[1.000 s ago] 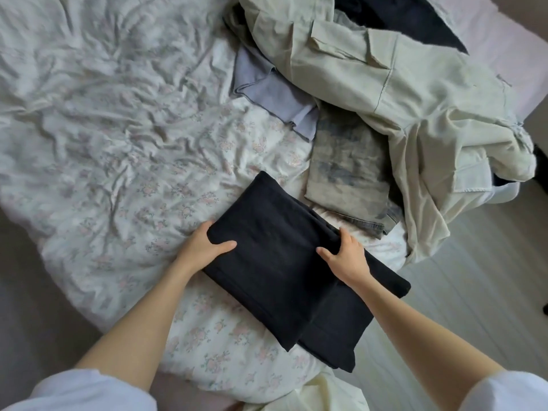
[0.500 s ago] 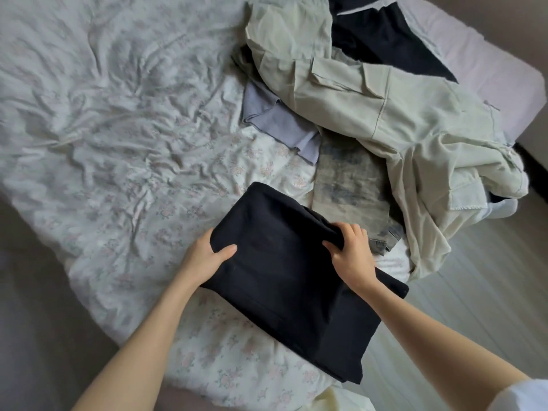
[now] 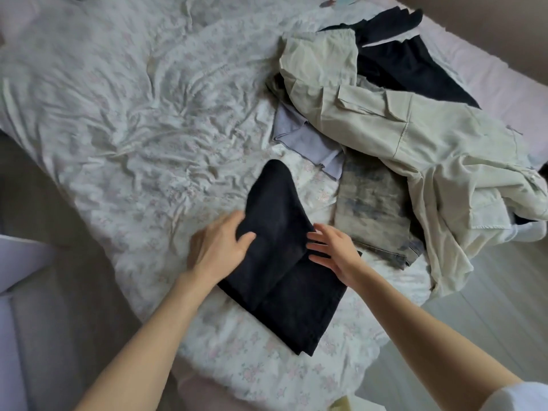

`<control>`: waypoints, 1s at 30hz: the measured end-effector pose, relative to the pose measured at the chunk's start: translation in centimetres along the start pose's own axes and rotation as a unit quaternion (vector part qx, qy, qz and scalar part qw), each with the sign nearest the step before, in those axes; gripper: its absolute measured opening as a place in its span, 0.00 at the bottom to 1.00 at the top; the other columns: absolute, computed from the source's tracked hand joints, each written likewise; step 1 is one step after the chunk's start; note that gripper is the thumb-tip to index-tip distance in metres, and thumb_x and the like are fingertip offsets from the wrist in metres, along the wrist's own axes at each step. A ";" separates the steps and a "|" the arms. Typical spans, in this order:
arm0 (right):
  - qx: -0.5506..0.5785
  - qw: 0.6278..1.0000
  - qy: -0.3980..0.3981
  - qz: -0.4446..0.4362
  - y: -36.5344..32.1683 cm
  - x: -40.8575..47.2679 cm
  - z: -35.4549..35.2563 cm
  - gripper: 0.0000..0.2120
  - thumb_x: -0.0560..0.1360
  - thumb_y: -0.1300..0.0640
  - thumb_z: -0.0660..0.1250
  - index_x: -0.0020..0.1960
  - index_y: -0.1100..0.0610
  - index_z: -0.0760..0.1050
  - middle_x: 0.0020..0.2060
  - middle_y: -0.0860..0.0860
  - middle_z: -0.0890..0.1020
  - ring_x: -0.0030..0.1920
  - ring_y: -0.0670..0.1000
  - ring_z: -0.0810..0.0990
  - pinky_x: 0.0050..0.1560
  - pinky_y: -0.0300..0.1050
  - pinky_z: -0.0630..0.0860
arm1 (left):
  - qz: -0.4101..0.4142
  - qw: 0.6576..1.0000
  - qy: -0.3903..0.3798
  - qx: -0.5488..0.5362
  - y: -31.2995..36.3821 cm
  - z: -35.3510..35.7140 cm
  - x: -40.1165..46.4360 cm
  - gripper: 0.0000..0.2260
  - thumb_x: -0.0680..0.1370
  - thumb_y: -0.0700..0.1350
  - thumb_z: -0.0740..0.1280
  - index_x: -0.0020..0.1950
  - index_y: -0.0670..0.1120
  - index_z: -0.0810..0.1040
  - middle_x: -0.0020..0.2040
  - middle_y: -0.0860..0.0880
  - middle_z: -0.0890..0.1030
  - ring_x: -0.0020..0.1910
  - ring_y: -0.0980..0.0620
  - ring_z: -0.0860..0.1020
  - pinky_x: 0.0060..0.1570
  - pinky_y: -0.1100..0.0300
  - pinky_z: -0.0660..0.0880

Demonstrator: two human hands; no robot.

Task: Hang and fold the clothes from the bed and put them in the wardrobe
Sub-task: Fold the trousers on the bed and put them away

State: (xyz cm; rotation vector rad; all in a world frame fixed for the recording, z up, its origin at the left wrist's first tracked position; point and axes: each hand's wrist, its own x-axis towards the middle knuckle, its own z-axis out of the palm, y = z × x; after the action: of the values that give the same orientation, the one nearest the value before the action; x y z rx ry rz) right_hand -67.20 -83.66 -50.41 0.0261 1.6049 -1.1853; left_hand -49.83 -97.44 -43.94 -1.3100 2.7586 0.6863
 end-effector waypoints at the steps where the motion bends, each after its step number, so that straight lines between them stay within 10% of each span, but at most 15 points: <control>1: 0.033 0.999 0.001 0.001 -0.1 -0.5 -0.7 0.14 0.80 0.48 0.58 0.62 0.53 0.71 0.57 0.53 0.78 0.56 0.54 0.78 0.56 0.53 0.76 | 0.037 0.999 -0.035 -0.009 1.1 0.3 -0.4 0.15 0.76 0.52 0.66 0.60 0.47 0.73 0.64 0.49 0.74 0.57 0.43 0.76 0.51 0.51 0.73; 6: 0.175 0.984 0.021 0.014 1.4 -3.2 -5.0 0.22 0.80 0.40 0.51 0.64 0.53 0.70 0.53 0.56 0.80 0.52 0.58 0.79 0.51 0.56 0.76 | 0.149 0.971 -0.186 -0.011 6.9 2.8 -3.8 0.14 0.74 0.53 0.64 0.58 0.54 0.69 0.77 0.60 0.54 0.61 0.44 0.75 0.54 0.56 0.70; 10: 0.178 0.983 0.045 0.009 4.3 -5.4 -8.7 0.28 0.78 0.36 0.48 0.61 0.53 0.75 0.48 0.56 0.82 0.46 0.57 0.81 0.45 0.52 0.75 | 0.214 0.918 -0.331 -0.052 9.6 6.9 -6.5 0.10 0.77 0.51 0.62 0.56 0.51 0.70 0.76 0.59 0.57 0.61 0.50 0.74 0.56 0.55 0.69; 14: 0.131 0.981 0.128 0.056 8.2 -6.0 -10.6 0.24 0.78 0.36 0.49 0.56 0.49 0.76 0.51 0.52 0.80 0.52 0.54 0.78 0.49 0.52 0.74 | 0.157 0.952 -0.262 -0.038 8.1 11.2 -6.2 0.16 0.80 0.49 0.58 0.67 0.50 0.68 0.76 0.52 0.59 0.74 0.50 0.57 0.70 0.52 0.60; 20: 0.073 0.974 0.213 0.007 12.2 -3.4 -10.3 0.24 0.77 0.45 0.62 0.69 0.53 0.64 0.63 0.48 0.73 0.61 0.49 0.73 0.60 0.48 0.71 | -0.040 0.951 -0.306 -0.031 2.9 14.9 -3.0 0.37 0.77 0.62 0.59 0.76 0.59 0.38 0.78 0.49 0.40 0.76 0.43 0.46 0.72 0.42 0.51; 26: -0.010 0.965 0.253 0.062 14.7 0.7 -11.1 0.24 0.74 0.46 0.67 0.65 0.58 0.69 0.58 0.52 0.78 0.57 0.53 0.77 0.59 0.51 0.74 | -0.124 0.934 -0.294 -0.163 2.2 17.1 -0.2 0.52 0.64 0.67 0.71 0.75 0.61 0.38 0.78 0.54 0.47 0.76 0.49 0.51 0.72 0.43 0.57; 30: -0.013 0.961 0.255 0.108 15.9 2.8 -12.3 0.23 0.72 0.44 0.69 0.60 0.59 0.73 0.52 0.53 0.81 0.51 0.54 0.79 0.53 0.49 0.76 | -0.184 0.898 -0.276 -0.288 2.0 17.5 1.4 0.45 0.60 0.57 0.78 0.72 0.54 0.61 0.66 0.56 0.71 0.66 0.52 0.71 0.65 0.49 0.70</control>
State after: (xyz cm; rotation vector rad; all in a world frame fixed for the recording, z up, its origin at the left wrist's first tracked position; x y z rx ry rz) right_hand -68.42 -68.76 -64.12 0.5150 2.0041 -1.0356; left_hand -55.26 -90.51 -59.22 -1.3636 1.8483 1.6080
